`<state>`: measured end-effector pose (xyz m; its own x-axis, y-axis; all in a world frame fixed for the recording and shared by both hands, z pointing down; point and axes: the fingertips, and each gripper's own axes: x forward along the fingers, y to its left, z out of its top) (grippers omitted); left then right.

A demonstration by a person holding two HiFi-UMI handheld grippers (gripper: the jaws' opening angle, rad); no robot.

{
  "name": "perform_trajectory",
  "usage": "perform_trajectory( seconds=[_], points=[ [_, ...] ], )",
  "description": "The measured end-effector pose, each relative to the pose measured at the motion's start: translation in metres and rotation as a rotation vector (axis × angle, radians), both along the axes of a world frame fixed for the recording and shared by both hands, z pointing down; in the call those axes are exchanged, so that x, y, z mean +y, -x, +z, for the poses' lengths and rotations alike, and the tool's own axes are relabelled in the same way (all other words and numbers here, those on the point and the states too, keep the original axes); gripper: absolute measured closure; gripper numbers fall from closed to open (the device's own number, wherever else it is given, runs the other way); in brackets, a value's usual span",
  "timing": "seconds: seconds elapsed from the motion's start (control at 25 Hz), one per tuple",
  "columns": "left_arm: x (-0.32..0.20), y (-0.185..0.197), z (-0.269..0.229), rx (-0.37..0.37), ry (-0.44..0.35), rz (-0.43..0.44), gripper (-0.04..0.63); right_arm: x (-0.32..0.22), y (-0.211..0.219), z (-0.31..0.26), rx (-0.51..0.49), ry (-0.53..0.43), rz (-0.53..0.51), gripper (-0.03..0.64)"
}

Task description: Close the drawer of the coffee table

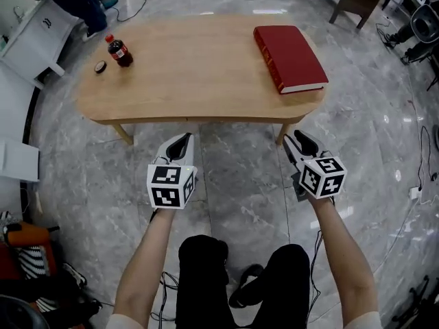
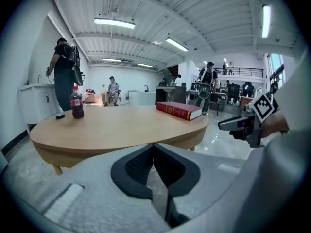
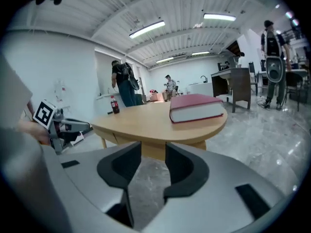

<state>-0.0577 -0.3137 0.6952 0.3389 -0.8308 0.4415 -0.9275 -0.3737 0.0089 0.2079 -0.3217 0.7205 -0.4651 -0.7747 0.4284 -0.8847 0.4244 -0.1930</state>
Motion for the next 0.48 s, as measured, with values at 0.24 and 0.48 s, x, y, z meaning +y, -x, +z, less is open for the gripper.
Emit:
perform_trajectory(
  seconds=[0.24,0.48],
  points=[
    [0.045,-0.018,-0.114,0.065,0.062,-0.043,0.586,0.037,0.019,-0.105,-0.018,0.039,-0.021,0.473],
    [0.115,-0.036,-0.235,0.046,0.102,-0.018,0.586,0.094,0.031,-0.218,-0.052,0.088,0.009,0.502]
  ],
)
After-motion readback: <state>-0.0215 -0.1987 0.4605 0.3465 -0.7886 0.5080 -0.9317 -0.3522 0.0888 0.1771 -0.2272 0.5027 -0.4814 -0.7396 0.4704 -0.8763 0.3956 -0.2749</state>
